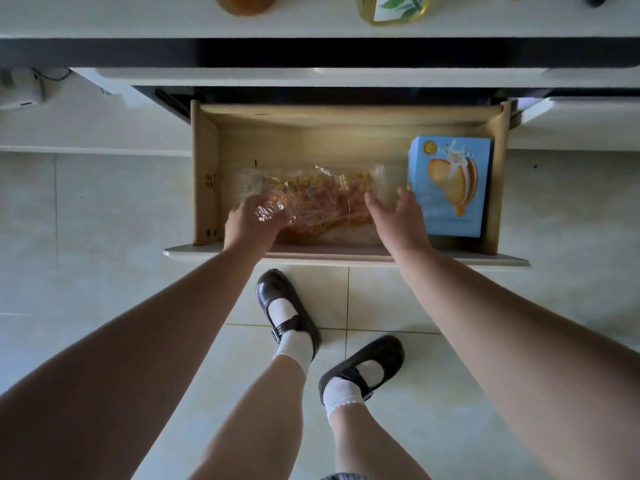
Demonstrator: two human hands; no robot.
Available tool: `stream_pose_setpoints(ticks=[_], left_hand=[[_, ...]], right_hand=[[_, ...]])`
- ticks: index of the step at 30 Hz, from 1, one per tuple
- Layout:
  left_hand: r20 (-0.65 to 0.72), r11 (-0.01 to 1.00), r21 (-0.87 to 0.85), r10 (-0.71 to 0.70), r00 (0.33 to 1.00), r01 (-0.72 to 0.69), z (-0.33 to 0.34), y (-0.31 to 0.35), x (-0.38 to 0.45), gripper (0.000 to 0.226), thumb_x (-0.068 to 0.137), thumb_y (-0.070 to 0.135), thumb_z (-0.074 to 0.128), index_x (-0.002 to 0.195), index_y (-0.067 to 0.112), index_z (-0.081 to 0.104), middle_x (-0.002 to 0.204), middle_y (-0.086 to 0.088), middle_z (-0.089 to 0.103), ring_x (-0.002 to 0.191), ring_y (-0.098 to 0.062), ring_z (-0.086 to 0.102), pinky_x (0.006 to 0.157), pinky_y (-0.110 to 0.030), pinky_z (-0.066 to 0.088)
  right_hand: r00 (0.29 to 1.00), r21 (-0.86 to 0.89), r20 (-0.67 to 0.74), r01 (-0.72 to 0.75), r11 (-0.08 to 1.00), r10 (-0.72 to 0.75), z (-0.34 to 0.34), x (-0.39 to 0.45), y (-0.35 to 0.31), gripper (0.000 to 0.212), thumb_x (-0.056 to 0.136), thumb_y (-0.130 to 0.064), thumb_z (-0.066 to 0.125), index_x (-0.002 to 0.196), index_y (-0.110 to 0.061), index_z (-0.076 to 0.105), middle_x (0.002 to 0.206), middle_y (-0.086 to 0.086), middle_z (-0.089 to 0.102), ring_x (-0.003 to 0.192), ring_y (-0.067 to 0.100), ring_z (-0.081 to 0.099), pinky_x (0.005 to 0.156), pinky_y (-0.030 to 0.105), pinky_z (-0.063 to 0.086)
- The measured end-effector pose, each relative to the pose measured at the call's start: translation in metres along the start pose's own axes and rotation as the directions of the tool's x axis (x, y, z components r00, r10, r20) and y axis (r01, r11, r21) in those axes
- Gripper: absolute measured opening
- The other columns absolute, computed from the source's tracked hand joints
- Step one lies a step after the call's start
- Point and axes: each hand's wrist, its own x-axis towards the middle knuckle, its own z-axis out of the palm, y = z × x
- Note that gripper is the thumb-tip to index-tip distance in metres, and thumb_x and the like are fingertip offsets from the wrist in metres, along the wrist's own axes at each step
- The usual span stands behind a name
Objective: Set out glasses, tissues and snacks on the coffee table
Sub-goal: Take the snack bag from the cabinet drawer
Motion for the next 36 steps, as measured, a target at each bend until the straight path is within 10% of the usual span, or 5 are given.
stream_pose_setpoints(ticks=[11, 19, 26, 30, 36], left_hand=[[0.106, 0.905, -0.148, -0.386, 0.917, 0.398, 0.026, -0.049, 0.099, 0.147, 0.015, 0.082, 0.070, 0.139, 0.012, 0.034, 0.130, -0.008, 0.053, 0.115, -0.030, 0.056, 0.094, -0.047, 0.050], [0.073, 0.856, -0.429, -0.287, 0.955, 0.290, -0.006, -0.026, 0.069, 0.056, 0.057, 0.046, 0.082, 0.100, 0.014, 0.067, 0.094, -0.006, 0.072, 0.083, -0.025, 0.070, 0.073, -0.037, 0.059], [-0.053, 0.803, -0.575, -0.223, 0.973, 0.153, -0.071, -0.004, -0.007, 0.040, 0.075, 0.031, 0.076, 0.102, 0.015, 0.051, 0.076, 0.006, 0.055, 0.060, -0.007, 0.052, 0.036, -0.010, 0.038], [-0.144, 0.715, -0.682, -0.336, 0.931, 0.153, -0.102, -0.018, -0.080, 0.041, 0.074, 0.033, 0.077, 0.098, 0.013, 0.049, 0.074, 0.008, 0.050, 0.062, -0.005, 0.047, 0.044, -0.012, 0.036], [-0.205, 0.480, -0.870, -0.561, 0.802, 0.113, -0.112, -0.061, -0.226, 0.042, 0.076, 0.040, 0.074, 0.094, 0.011, 0.050, 0.075, 0.003, 0.051, 0.059, -0.005, 0.042, 0.048, -0.014, 0.033]], right_hand=[[0.966, 0.047, 0.087, -0.247, 0.968, 0.242, 0.038, 0.060, 0.012, 0.062, 0.081, -0.047, 0.066, 0.122, -0.002, 0.053, 0.110, 0.005, 0.062, 0.094, 0.021, 0.056, 0.077, 0.025, 0.038], [0.970, 0.246, 0.126, -0.234, 0.941, 0.208, 0.026, 0.043, 0.000, 0.040, 0.077, -0.034, 0.075, 0.107, -0.011, 0.062, 0.091, -0.003, 0.061, 0.089, 0.017, 0.057, 0.077, 0.028, 0.044], [0.972, 0.211, 0.223, -0.125, 0.969, 0.077, -0.023, -0.007, -0.058, 0.030, 0.074, -0.031, 0.077, 0.092, -0.018, 0.056, 0.099, 0.000, 0.063, 0.097, 0.020, 0.056, 0.085, 0.034, 0.041], [0.938, 0.101, 0.346, -0.020, 0.995, -0.016, -0.033, -0.057, -0.085, 0.091, 0.054, -0.047, 0.081, 0.129, -0.011, 0.046, 0.128, 0.005, 0.058, 0.114, 0.024, 0.056, 0.097, 0.044, 0.046], [0.808, 0.031, 0.567, 0.173, 0.984, -0.160, -0.037, -0.152, -0.102, 0.020, 0.074, -0.022, 0.077, 0.089, -0.022, 0.064, 0.094, 0.002, 0.070, 0.089, 0.027, 0.066, 0.083, 0.045, 0.051]])
